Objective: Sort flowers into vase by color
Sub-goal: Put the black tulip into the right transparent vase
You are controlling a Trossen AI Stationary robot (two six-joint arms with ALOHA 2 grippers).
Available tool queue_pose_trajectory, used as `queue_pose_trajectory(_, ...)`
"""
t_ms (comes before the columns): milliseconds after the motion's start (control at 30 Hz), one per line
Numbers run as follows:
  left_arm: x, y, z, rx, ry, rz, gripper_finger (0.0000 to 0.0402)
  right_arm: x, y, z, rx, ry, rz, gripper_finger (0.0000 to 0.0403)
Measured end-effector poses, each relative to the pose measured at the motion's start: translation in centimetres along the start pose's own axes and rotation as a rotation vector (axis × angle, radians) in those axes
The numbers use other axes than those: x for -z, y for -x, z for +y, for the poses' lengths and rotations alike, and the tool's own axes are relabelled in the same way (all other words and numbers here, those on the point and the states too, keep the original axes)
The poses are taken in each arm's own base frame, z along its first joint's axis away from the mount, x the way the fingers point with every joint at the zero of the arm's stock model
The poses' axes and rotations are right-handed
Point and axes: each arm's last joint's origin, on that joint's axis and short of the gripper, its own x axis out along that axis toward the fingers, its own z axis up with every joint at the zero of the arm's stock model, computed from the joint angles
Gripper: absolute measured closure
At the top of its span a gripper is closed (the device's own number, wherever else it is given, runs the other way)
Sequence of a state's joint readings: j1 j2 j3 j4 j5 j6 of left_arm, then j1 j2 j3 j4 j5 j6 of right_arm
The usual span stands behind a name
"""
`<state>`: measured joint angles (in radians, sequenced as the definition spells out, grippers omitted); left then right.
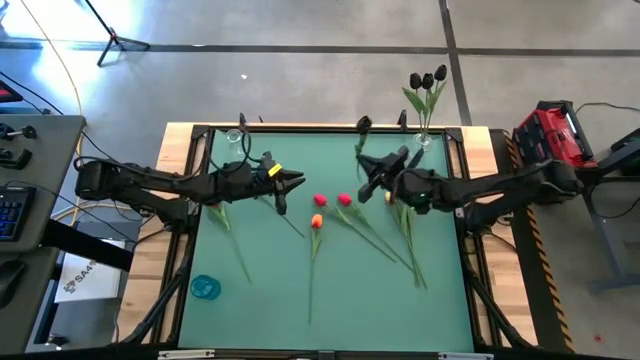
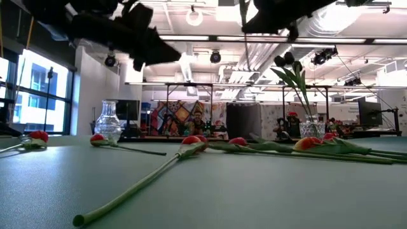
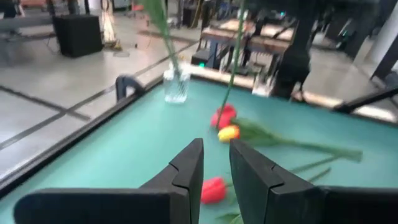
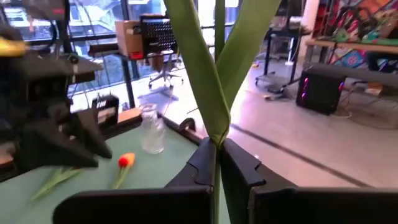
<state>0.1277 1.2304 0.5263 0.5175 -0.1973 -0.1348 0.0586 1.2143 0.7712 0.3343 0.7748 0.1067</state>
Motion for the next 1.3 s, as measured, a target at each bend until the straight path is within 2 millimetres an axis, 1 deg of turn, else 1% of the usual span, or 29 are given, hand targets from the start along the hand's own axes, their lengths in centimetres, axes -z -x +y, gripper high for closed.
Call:
queue_pose_trajectory(100,1.2,0.3,0.4,-0.017,-0.009,0.028,0.0334,-1.3,1.1,-1.0,0.040,0.015,-0.029,0.0402)
queue_pose_trajectory(133,1.6,0.4,0.5,-0.025,-0.013,0.034,0.0334,-1.7,1.4,-1.5,0.079,0.031,-0.041,0.0403)
queue_pose_trajectory(200,2.0,0.5,0.6,-0.040,-0.013,0.034,0.0334,-2.3,2.2,-2.5,0.221,0.085,-0.044,0.0403)
queue_pose_trajectory(300,2.2,0.6,0.6,-0.043,-0.014,0.034,0.0334,-2.6,3.1,-3.9,0.430,0.138,-0.023,0.0403)
queue_pose_trajectory(367,2.4,0.7,0.7,-0.042,-0.014,0.023,0.0334,-2.6,3.3,-4.6,0.510,0.159,-0.006,0.0403)
queue_pose_trajectory(433,2.8,0.9,0.8,-0.042,-0.038,0.018,0.0334,-2.3,3.1,-5.4,0.563,0.183,0.022,0.0403)
queue_pose_trajectory(533,3.3,1.1,1.0,-0.061,-0.054,0.021,0.0334,-1.7,2.5,-6.9,0.601,0.186,0.070,0.0403)
queue_pose_trajectory(667,3.6,1.1,1.2,-0.092,-0.043,0.034,0.0334,-1.2,1.6,-9.5,0.516,0.102,0.157,0.0403)
queue_pose_trajectory(700,3.6,1.2,1.2,-0.093,-0.044,0.037,0.0334,-1.2,1.5,-10.2,0.519,0.086,0.169,0.0403)
queue_pose_trajectory(833,3.7,1.2,1.2,-0.093,-0.045,0.041,0.0334,-2.1,2.0,-12.7,0.610,0.037,0.143,0.0403)
queue_pose_trajectory(900,3.7,1.2,1.2,-0.093,-0.045,0.041,0.0335,-2.6,2.3,-13.8,0.660,0.008,0.113,0.0403)
queue_pose_trajectory(967,3.7,1.2,1.2,-0.093,-0.045,0.041,0.0335,-2.8,2.1,-14.5,0.700,-0.037,0.066,0.0403)
queue_pose_trajectory(1033,3.7,1.2,1.2,-0.100,-0.051,0.040,0.0335,-2.0,1.7,-15.1,0.707,-0.034,0.048,0.0403)
queue_pose_trajectory(1133,3.7,1.2,1.3,-0.125,-0.063,0.038,0.0335,0.0,1.1,-15.7,0.676,-0.055,0.002,0.0403)
queue_pose_trajectory(1233,3.6,1.2,1.3,-0.144,-0.063,0.036,0.0335,1.0,1.2,-16.5,0.681,-0.071,-0.092,0.0403)
queue_pose_trajectory(1300,3.7,1.2,1.3,-0.144,-0.064,0.042,0.0335,1.7,1.2,-16.8,0.683,-0.060,-0.121,0.0403)
